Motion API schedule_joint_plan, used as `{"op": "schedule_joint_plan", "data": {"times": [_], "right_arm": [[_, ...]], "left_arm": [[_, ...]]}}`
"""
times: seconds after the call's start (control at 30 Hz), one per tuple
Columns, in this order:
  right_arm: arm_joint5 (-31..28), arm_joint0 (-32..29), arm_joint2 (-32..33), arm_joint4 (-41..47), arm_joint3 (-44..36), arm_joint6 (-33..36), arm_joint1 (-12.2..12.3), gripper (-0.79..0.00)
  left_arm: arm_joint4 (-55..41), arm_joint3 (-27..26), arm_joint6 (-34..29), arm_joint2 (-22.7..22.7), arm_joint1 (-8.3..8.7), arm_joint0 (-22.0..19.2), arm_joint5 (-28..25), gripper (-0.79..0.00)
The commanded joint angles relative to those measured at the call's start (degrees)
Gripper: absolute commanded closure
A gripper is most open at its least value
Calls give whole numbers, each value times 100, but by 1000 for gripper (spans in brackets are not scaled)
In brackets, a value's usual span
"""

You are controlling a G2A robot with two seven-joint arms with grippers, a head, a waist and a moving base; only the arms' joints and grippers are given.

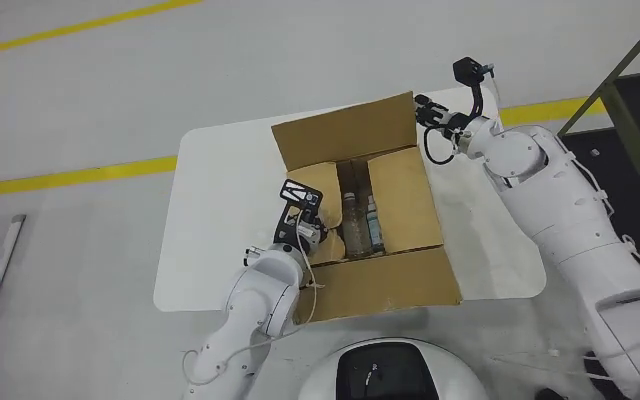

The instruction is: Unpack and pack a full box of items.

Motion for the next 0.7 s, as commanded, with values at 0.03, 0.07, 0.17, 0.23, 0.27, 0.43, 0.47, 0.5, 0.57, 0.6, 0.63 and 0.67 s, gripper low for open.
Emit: {"op": "schedule_joint_plan", "data": {"times": [0.03, 0.07, 0.17, 0.23, 0.27, 0.43, 0.47, 0.5, 0.57, 0.6, 0.63, 0.67], "right_arm": [[-383, 116, -77, 133, 242, 159, -52, 0], [-520, 135, -85, 148, 296, 189, -60, 0], [-869, 136, -44, 257, 401, 311, -59, 0], [-1059, 108, 33, 339, 409, 374, -36, 0], [-1152, 83, 79, 376, 394, 404, -20, 0], [-1529, -102, 324, 510, 169, 688, 89, 0], [-1602, -139, 370, 516, 92, 779, 115, 0], [-1695, -191, 415, 543, 9, 884, 141, 0], [-1859, -285, 508, 605, -163, 1108, 193, 0], [-1893, -336, 556, 609, -236, 1172, 219, 0], [-1940, -390, 593, 641, -327, 1254, 241, 0], [-1972, -438, 629, 638, -403, 1342, 265, 0]], "left_arm": [[21, 13, 2, -20, -9, 4, -19, 0], [25, 18, 5, -29, -13, 3, -22, 0], [37, 26, 5, -64, -23, 2, -29, 0], [46, 24, 5, -80, -29, 8, -34, 0], [49, 23, 4, -86, -32, 13, -40, 0], [66, 8, -14, -120, -47, 38, -58, -163], [67, -2, -16, -134, -50, 44, -50, -182], [67, -13, -19, -149, -53, 50, -41, -200], [96, -28, -24, -183, -57, 64, -31, -212], [116, -36, -16, -199, -58, 75, -16, -231], [124, -49, -16, -210, -60, 85, -17, -296], [128, -68, -26, -223, -62, 93, -25, -363]]}}
